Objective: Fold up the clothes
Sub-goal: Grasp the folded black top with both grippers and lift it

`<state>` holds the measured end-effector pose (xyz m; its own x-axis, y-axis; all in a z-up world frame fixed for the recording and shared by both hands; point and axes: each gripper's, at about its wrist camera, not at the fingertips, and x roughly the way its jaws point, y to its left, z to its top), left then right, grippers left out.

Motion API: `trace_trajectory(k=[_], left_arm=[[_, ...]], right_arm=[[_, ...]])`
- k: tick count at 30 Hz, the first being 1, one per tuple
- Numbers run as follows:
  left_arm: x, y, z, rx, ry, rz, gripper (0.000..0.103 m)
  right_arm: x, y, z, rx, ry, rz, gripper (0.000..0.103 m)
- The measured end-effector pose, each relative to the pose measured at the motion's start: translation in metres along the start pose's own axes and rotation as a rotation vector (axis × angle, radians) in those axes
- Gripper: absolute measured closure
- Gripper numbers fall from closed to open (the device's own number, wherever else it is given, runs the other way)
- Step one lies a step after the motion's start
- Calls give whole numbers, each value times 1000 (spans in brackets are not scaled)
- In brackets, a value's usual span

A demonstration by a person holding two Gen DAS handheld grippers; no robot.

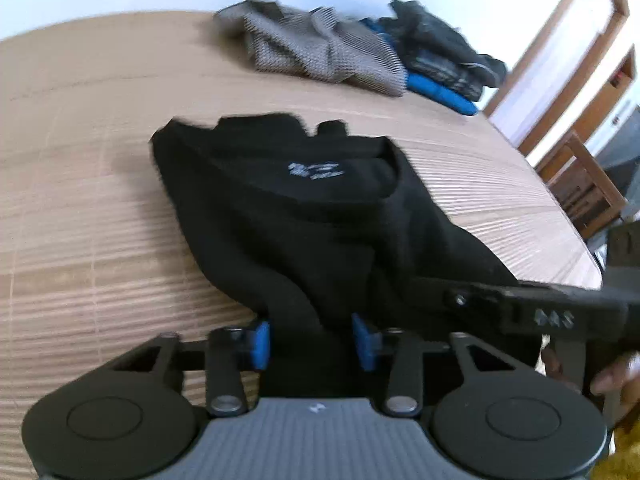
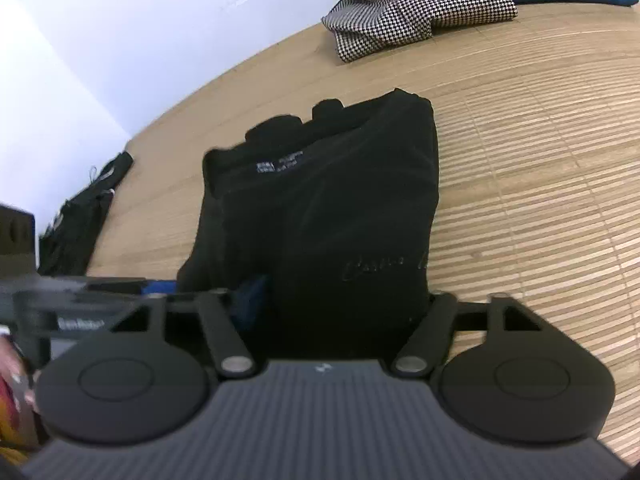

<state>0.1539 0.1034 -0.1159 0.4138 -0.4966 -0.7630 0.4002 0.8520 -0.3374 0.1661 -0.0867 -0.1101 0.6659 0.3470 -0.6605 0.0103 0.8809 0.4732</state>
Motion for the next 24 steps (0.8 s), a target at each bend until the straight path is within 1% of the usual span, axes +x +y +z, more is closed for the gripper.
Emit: trace_trajectory(k=[1,2,3,4,7,10,13,15,17,19,21,23,24], left_arm=[[-4,-1,2,-14,-12,-16,71],[-10,-4,5,-25,-26,-31,73],[-16,-8,9,-33,-44,-43,73],[-22,-14,13,-27,-61,-46,73],[-35,-38,33,51,-121,-16,73],[-44,-52,66,74,-185,-25,73],[-44,-63,110,115,-250,-35,73],[-39,-71,145,158,-287,-20,73],[-27,-78,184,194,-326,4,73],[-11,-83,225,229,-358,33,72],[10,-82,265,238,-377,61,71],[39,-77,304,229,-378,90,70],[57,-74,320,223,-369,115,67]], right_arm=[[-2,-2,3,15,2,11,53],[-5,-4,6,31,5,24,58],[-8,-4,9,30,7,35,61],[-13,-1,14,11,6,44,62],[-30,7,30,-18,-15,87,63],[-47,8,58,-29,-71,116,63],[-61,0,99,-49,-135,141,63],[-66,-7,131,-76,-179,151,63],[-65,-15,171,-116,-227,150,63],[-60,-24,211,-150,-268,144,63],[-51,-35,250,-176,-305,135,63],[-36,-50,287,-197,-335,123,63],[-25,-57,302,-200,-341,114,63]])
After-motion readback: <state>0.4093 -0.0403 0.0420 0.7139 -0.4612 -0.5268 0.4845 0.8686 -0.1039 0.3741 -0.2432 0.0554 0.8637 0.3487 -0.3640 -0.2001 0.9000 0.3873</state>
